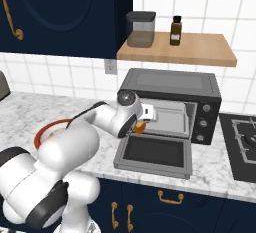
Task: Pick up the kebab skewer and baguette bread, and place them inside the toaster oven. Close the toaster oven door and start by setting the timer.
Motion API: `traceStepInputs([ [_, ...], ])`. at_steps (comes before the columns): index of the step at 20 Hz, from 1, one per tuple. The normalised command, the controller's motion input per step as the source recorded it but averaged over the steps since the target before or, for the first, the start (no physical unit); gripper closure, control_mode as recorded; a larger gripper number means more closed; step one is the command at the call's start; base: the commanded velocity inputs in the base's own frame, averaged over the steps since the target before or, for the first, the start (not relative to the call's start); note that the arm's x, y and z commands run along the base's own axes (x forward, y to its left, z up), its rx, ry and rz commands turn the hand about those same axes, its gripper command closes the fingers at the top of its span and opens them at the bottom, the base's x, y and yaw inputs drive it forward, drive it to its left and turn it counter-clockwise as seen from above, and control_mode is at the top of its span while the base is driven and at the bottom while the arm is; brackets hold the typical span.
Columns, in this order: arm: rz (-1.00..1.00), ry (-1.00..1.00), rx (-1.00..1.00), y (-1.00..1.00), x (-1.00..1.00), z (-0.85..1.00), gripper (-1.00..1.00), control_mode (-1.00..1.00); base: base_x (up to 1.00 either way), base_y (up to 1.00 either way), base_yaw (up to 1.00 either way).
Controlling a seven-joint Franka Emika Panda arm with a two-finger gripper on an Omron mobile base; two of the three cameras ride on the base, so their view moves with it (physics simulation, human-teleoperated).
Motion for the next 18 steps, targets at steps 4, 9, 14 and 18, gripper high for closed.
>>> traceStepInputs([
  [4,0.00,0.00,0.00,-0.04,0.29,0.00,1.00,-1.00,0.00,0.00,0.00],
  [9,0.00,0.00,0.00,0.00,0.33,-0.02,1.00,-1.00,0.00,0.00,0.00],
  [14,0.00,0.00,0.00,-0.02,0.37,-0.15,1.00,-1.00,0.00,0.00,0.00],
  [18,0.00,0.00,0.00,-0.05,0.15,-0.28,1.00,-1.00,0.00,0.00,0.00],
])
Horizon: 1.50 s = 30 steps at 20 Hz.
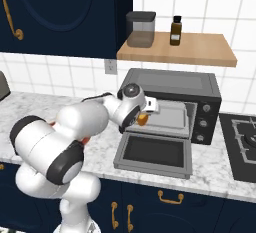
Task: Pick up the kebab skewer and baguette bread, and place them inside the toaster oven. Close the toaster oven door and start by setting the timer.
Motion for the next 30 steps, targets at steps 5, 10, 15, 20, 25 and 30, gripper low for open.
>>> traceStepInputs([
  [5,0.00,0.02,0.00,-0.12,-0.01,-0.51,1.00,-1.00,0.00,0.00,0.00],
  [10,0.00,0.04,0.00,-0.02,0.00,-0.37,-1.00,-1.00,0.00,0.00,0.00],
  [15,0.00,0.05,0.00,-0.12,-0.04,-0.16,-1.00,-1.00,0.00,0.00,0.00],
  [20,0.00,0.02,0.00,-0.17,-0.37,-0.01,-1.00,-1.00,0.00,0.00,0.00],
  [25,0.00,0.03,0.00,-0.08,-0.19,0.00,-1.00,-1.00,0.00,0.00,0.00],
  [30,0.00,0.06,0.00,-0.01,-0.12,0.01,-1.00,-1.00,0.00,0.00,0.00],
])
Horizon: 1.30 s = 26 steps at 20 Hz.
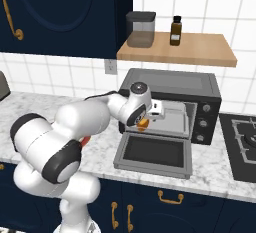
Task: Pick up the kebab skewer and baguette bread, and place them inside the toaster oven. Close the toaster oven door and start by setting the timer.
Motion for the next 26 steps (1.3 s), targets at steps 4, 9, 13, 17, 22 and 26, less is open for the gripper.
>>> traceStepInputs([
  [4,0.00,0.05,0.00,0.02,-0.07,0.12,-1.00,-1.00,0.00,0.00,0.00],
  [9,0.00,0.00,0.00,0.18,0.00,0.09,-1.00,-1.00,0.00,0.00,0.00],
  [13,0.00,0.02,0.00,0.14,0.00,0.23,-1.00,-1.00,0.00,0.00,0.00],
  [17,0.00,0.00,0.00,0.00,-0.32,0.33,-1.00,-1.00,0.00,0.00,0.00],
  [22,0.00,0.10,0.00,0.05,-0.03,0.03,-1.00,-1.00,0.00,0.00,0.00],
  [26,0.00,0.09,0.02,0.09,0.04,0.00,-1.00,-1.00,0.00,0.00,0.00],
])
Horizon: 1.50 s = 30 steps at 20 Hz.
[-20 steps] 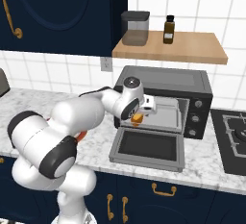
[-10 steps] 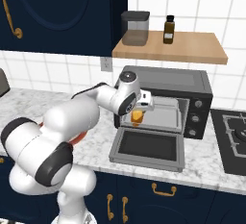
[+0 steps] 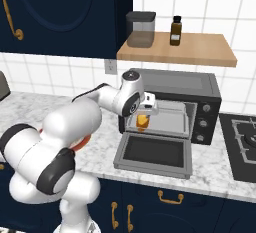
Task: Pick up the kebab skewer and baguette bread, and place them inside the toaster oven. Close the toaster oven door and start by setting the timer.
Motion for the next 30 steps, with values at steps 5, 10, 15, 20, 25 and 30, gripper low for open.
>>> traceStepInputs([
  [5,0.00,0.05,0.07,0.00,0.00,-0.12,-1.00,-1.00,0.00,0.00,0.00],
  [10,0.03,0.00,0.12,0.01,-0.03,-0.37,-1.00,-1.00,0.00,0.00,0.00],
  [15,0.04,0.00,0.12,0.03,-0.05,-0.29,-1.00,-1.00,0.00,0.00,0.00],
  [20,0.07,-0.01,0.09,0.00,0.00,-0.21,-1.00,-1.00,0.00,0.00,0.00],
  [25,0.05,-0.01,0.01,0.01,-0.23,-0.11,-1.00,-1.00,0.00,0.00,0.00],
  [30,0.01,-0.01,0.00,0.00,-0.68,-0.27,-1.00,-1.00,0.00,0.00,0.00],
])
